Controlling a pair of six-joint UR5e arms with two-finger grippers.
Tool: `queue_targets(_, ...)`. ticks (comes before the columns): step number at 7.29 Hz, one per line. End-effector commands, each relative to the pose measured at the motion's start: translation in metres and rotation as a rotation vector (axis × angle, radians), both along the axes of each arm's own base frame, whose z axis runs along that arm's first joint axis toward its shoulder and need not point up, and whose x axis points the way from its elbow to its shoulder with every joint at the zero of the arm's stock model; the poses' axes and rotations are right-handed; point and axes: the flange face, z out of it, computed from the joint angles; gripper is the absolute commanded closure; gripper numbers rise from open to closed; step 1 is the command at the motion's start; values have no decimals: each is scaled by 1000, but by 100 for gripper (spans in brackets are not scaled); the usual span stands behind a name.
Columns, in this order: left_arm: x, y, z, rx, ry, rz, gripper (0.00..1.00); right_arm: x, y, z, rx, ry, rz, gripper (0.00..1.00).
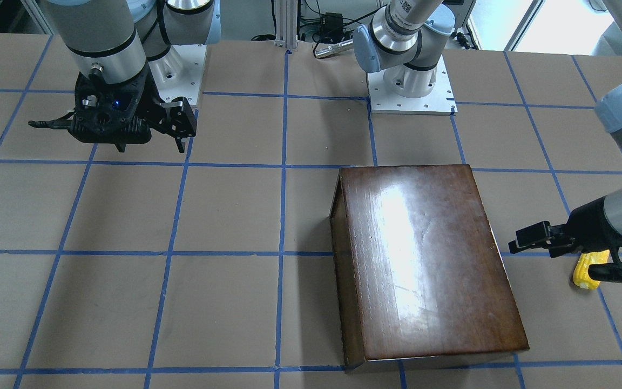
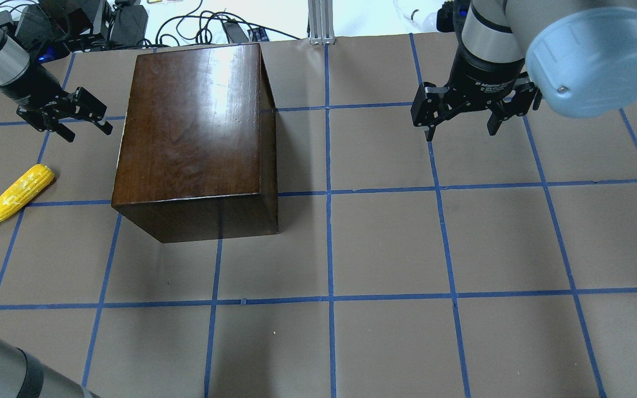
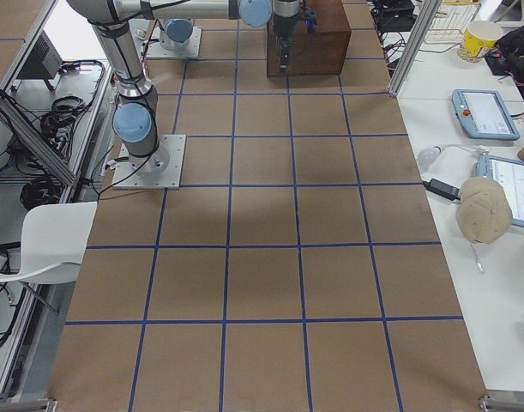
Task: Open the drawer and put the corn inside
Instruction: 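Close the left gripper on the white drawer handle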
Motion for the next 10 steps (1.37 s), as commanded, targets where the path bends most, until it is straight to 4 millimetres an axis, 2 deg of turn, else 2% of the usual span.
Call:
queue_targets(1,-2,-1,-12,9,34,5,0,0,0,0,0,0,0,0)
queue_targets(6,-7,-5,-33,1,94,30,0,0,0,0,0,0,0,0)
queue_targets(10,-6,-5,-36,2,95,32,0,0,0,0,0,0,0,0)
